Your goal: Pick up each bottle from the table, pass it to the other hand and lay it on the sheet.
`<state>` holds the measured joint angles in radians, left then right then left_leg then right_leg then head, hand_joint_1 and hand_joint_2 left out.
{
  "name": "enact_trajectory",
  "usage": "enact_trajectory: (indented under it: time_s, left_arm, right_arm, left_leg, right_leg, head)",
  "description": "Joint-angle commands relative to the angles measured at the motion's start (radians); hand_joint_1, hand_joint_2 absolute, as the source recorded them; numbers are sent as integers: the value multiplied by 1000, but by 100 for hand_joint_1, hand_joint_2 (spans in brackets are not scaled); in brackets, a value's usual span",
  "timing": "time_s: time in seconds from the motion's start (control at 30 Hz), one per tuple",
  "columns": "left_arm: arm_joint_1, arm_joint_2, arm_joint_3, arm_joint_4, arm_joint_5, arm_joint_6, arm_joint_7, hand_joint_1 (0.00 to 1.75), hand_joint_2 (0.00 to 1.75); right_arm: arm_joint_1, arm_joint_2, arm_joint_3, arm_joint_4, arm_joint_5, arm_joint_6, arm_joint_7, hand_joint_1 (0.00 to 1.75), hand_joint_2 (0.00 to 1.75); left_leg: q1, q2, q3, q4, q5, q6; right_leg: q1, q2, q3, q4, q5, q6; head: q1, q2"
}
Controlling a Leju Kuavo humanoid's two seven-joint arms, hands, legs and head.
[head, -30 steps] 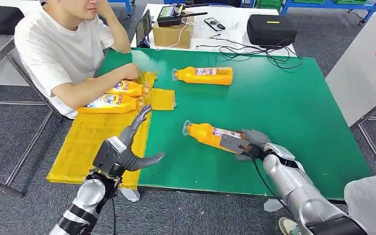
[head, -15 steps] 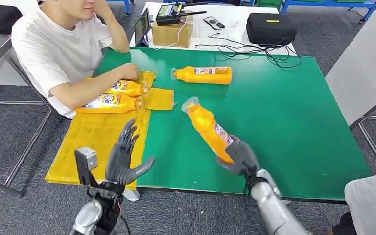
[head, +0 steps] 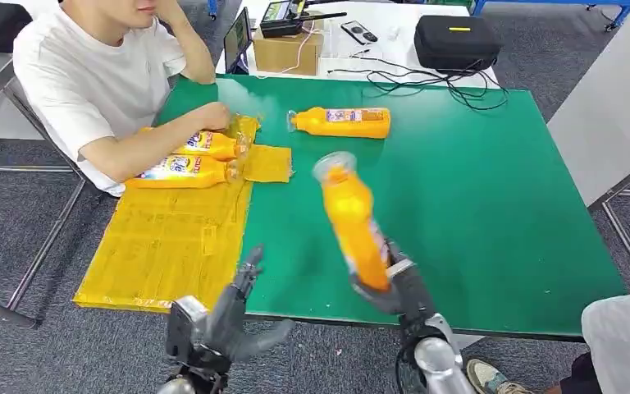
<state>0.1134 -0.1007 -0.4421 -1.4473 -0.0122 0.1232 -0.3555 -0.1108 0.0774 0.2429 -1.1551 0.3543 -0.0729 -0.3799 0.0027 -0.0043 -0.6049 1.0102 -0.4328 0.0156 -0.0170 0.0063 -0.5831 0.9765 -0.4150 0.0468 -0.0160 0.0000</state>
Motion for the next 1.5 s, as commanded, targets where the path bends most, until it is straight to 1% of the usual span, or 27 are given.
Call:
enact_trajectory:
  time_s: [0.03, 0.13, 0.2, 0.33, 0.37, 0.4, 0.43, 0.47, 0.53, 0.57, 0.6, 0.67, 0.7, 0.73, 0.8, 0.83, 0.87, 0.93, 1.13, 1.17, 1.2, 1.23, 1.27, 1.3, 1.33, 1.37, 1.5]
  left_arm:
    - [-51, 35, -74, 60, 9, -42, 26, 0, 175]
    - [-58, 20, -74, 48, 29, -80, 25, 0, 175]
    - [-59, 18, -74, 47, 29, -80, 25, 0, 175]
    - [-57, 10, -65, 49, 36, -78, 25, 0, 175]
    - [-57, 10, -65, 49, 36, -78, 25, 0, 175]
    - [-57, -8, -48, 55, 52, -66, 22, 0, 175]
    - [-66, -13, -41, 66, 63, -56, 21, 0, 175]
    - [-82, -23, -34, 91, 84, -48, 22, 0, 175]
    - [-101, -46, -12, 117, 155, -35, 7, 0, 175]
    - [-101, -49, -6, 114, 187, -45, 7, 0, 175]
    - [-101, -39, -16, 102, 219, -64, 4, 0, 175]
    - [-96, -31, -22, 84, 247, -81, -1, 0, 175]
    - [-92, -31, -18, 73, 252, -74, -6, 0, 175]
    - [-94, -30, -20, 70, 252, -64, -10, 0, 175]
    - [-102, -29, -25, 77, 237, -47, -15, 0, 175]
    - [-103, -34, -20, 81, 233, -32, -18, 0, 175]
    - [-105, -37, -17, 86, 237, -28, -17, 0, 175]
    - [-111, -41, -19, 97, 290, -58, 2, 0, 175]
    - [-111, -33, -31, 91, 316, -91, 2, 0, 175]
    - [-110, -33, -33, 89, 331, -107, 7, 23, 175]
    - [-109, -29, -38, 85, 356, -139, 14, 175, 175]
    - [-107, -28, -37, 83, 373, -159, 17, 175, 175]
    - [-101, -28, -32, 80, 412, -193, 32, 175, 175]
    - [-101, -28, -32, 80, 412, -193, 32, 175, 175]
    - [-96, -23, -32, 77, 450, -234, 40, 175, 175]
    - [-94, -24, -29, 79, 476, -258, 50, 175, 175]
    - [-85, -28, -11, 84, 581, -342, 78, 175, 175]
  right_arm:
    - [-10, 15, 190, 24, 43, 44, -17, 175, 175]
    - [-43, 47, 290, 76, 114, 23, -12, 175, 175]
    - [-45, 53, 296, 81, 116, 17, -9, 175, 175]
    - [-54, 42, 316, 93, 114, 12, -17, 175, 175]
    - [-54, 42, 316, 93, 114, 12, -17, 175, 175]
    - [-55, 42, 342, 101, 115, 19, -20, 175, 175]
    - [-52, 46, 361, 106, 101, 42, -34, 175, 175]
    - [-44, 45, 376, 109, 27, 127, -79, 175, 175]
    - [-29, 30, 412, 113, 42, 87, -104, 175, 175]
    - [-24, 27, 410, 118, 29, 85, -104, 175, 175]
    - [-27, 17, 420, 126, 23, 79, -106, 175, 175]
    - [-34, 14, 428, 136, 25, 65, -110, 175, 175]
    - [-34, 19, 427, 139, 18, 67, -112, 175, 175]
    - [-36, 20, 441, 141, 18, 68, -112, 175, 175]
    - [-39, 20, 473, 146, 39, 69, -112, 175, 175]
    - [-37, 21, 481, 147, 45, 66, -113, 175, 175]
    - [-36, 22, 488, 146, 51, 63, -114, 175, 175]
    - [-42, 18, 526, 147, 60, 65, -111, 175, 175]
    - [-55, 21, 532, 166, 45, 63, -107, 175, 175]
    - [-58, 21, 532, 172, 43, 58, -104, 175, 175]
    - [-67, 22, 533, 186, 41, 54, -97, 175, 175]
    - [-74, 24, 532, 196, 42, 49, -90, 175, 175]
    - [-82, 28, 532, 210, 46, 38, -76, 19, 175]
    - [-82, 28, 532, 210, 46, 38, -76, 0, 175]
    - [-83, 39, 519, 210, 34, 29, -77, 0, 175]
    - [-83, 43, 515, 209, 30, 28, -75, 0, 0]
    - [-84, 50, 495, 192, 10, 27, -70, 0, 0]
  left_leg:
    - [1, 0, 3, -1, -1, -1]
    - [2, 3, 1, 0, -1, -1]
    - [2, 4, 2, -1, -1, -1]
    - [2, 0, 4, -2, -1, -2]
    - [2, 0, 2, -1, 0, -1]
    - [2, 0, 3, -1, -1, -1]
    - [2, 1, 2, -1, -1, -1]
    - [2, 1, 2, -1, -1, -1]
    - [1, -1, 0, -1, 0, -1]
    - [2, -1, 4, -2, -1, -2]
    - [2, -2, 1, -2, 0, -1]
    - [2, -1, 3, -2, 0, -1]
    - [1, 0, 1, -2, 0, -1]
    - [2, 0, 5, -2, -1, -2]
    - [2, 0, 0, 0, 0, -1]
    - [2, 1, 4, 0, -2, -1]
    - [2, 0, 1, -1, 0, -1]
    - [2, -1, -1, -1, 0, -1]
    - [2, -1, 0, -1, 0, -1]
    - [2, -2, 2, -1, -1, -1]
    - [2, -1, 1, -1, 0, -1]
    - [2, -1, 0, -1, 0, -1]
    - [2, -1, 2, -1, -1, -1]
    - [2, 0, 2, -1, 0, -1]
    - [2, -1, 1, -1, 0, -1]
    - [2, -1, 1, -1, 0, -1]
    - [2, 1, 0, -1, 0, -1]
  right_leg:
    - [1, 0, 2, 0, -1, -2]
    - [2, 2, 1, 0, 0, -2]
    - [2, 4, 2, 0, 0, -2]
    - [2, -1, 4, -1, -2, -3]
    - [2, -1, 2, 0, -1, -2]
    - [2, -1, 3, 0, -1, -3]
    - [2, 0, 2, 0, -1, -2]
    - [1, 1, 2, 0, -1, -2]
    - [1, -2, 1, 0, -1, -1]
    - [2, -3, 5, -1, -2, -3]
    - [2, -3, 2, -1, -1, -2]
    - [1, -2, 4, -1, -1, -2]
    - [1, -1, 1, -1, -1, -2]
    - [2, -1, 5, -2, -2, -4]
    - [2, -1, 0, 0, -1, -2]
    - [3, -1, 4, 0, -2, -3]
    - [2, -1, 1, 0, -1, -2]
    - [2, -2, 0, 0, -1, -1]
    - [1, -3, 0, 0, -1, -2]
    - [2, -3, 2, 0, -2, -3]
    - [2, -3, 1, 0, -1, -2]
    - [2, -2, 0, 0, -1, -2]
    - [2, -3, 3, -1, -2, -3]
    - [1, -2, 2, -1, -1, -2]
    - [2, -2, 1, -1, -1, -2]
    - [2, -2, 1, -1, -1, -2]
    - [1, -1, -1, 0, -1, -2]
  head:
    - [0, 0]
    - [0, 0]
    - [0, 0]
    - [0, 0]
    - [0, 0]
    - [0, 0]
    - [0, 0]
    - [0, 0]
    - [0, 0]
    - [0, 0]
    - [0, 0]
    - [0, 0]
    - [-1, 0]
    - [0, 0]
    - [0, 0]
    - [0, 0]
    - [0, 0]
    - [0, 0]
    - [0, 0]
    - [0, 0]
    - [0, 0]
    - [0, 0]
    - [0, 0]
    - [0, 0]
    - [0, 0]
    - [0, 0]
    - [-1, 0]
